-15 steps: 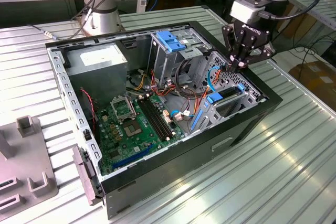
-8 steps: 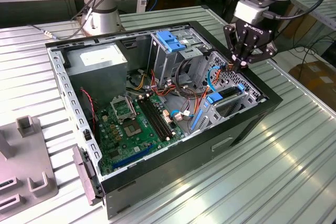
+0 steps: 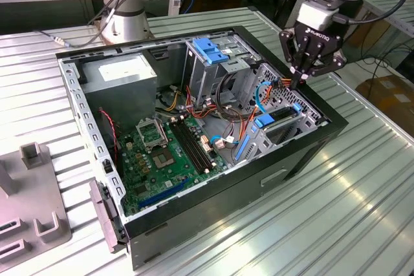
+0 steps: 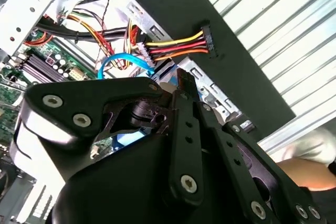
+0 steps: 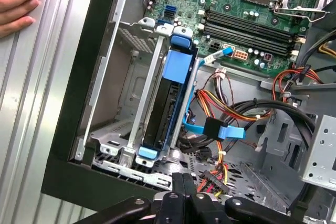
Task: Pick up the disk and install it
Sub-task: 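Insert the first disk wire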
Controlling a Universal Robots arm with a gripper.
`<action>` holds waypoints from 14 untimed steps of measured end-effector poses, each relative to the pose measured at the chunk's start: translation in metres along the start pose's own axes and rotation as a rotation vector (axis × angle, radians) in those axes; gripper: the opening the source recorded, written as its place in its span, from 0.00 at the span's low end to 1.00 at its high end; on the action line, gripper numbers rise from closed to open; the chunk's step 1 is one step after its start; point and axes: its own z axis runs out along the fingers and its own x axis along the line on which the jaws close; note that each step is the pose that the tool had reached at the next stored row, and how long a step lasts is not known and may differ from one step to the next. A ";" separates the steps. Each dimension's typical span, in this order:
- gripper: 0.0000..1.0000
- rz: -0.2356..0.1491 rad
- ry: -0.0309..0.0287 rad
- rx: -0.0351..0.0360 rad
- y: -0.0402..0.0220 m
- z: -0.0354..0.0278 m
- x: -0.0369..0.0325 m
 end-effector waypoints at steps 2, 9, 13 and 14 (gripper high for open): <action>0.17 -0.020 -0.0003 0.0015 -0.0043 0.0002 0.0013; 0.32 -0.065 -0.0009 0.0049 -0.0143 0.0006 0.0043; 0.32 -0.102 0.0000 0.0073 -0.0181 0.0008 0.0054; 0.32 -0.115 0.0002 0.0081 -0.0182 0.0007 0.0055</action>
